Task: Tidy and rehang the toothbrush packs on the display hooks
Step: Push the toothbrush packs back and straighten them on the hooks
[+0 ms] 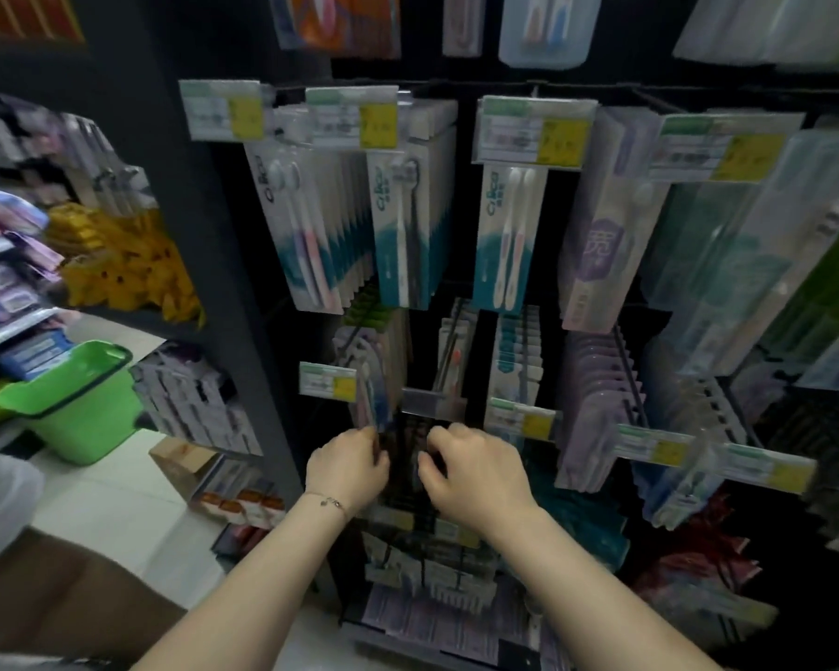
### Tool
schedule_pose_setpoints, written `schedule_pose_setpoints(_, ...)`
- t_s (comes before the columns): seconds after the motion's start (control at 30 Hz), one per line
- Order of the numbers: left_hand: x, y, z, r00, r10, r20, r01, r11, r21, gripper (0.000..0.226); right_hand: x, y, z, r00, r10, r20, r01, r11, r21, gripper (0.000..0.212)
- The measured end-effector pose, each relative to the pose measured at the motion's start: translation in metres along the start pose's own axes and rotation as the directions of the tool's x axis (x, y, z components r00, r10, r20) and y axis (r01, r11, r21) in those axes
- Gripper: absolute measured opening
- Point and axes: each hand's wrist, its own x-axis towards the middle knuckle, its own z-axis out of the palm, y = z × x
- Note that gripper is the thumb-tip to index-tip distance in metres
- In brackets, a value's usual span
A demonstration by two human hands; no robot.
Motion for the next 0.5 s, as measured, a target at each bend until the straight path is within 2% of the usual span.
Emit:
schedule_pose_setpoints(0.2, 0.016, -0.023, 0.002, 0.995, -0.083, 0.052, 0.085, 0.996, -0.034, 0.017, 0.013, -0.02, 0.038, 0.998, 0.032, 0.063, -0.035, 0.998, 0.043, 0.026)
schedule_pose_setpoints(0.5, 0.039, -0.056, 0.012, 0.974, -0.209, 0.091, 0.226, 0.94, -0.255, 0.042, 0.025, -0.021, 0.093, 0.956, 0.187, 0.227, -0.22, 0.966, 0.132, 0.027)
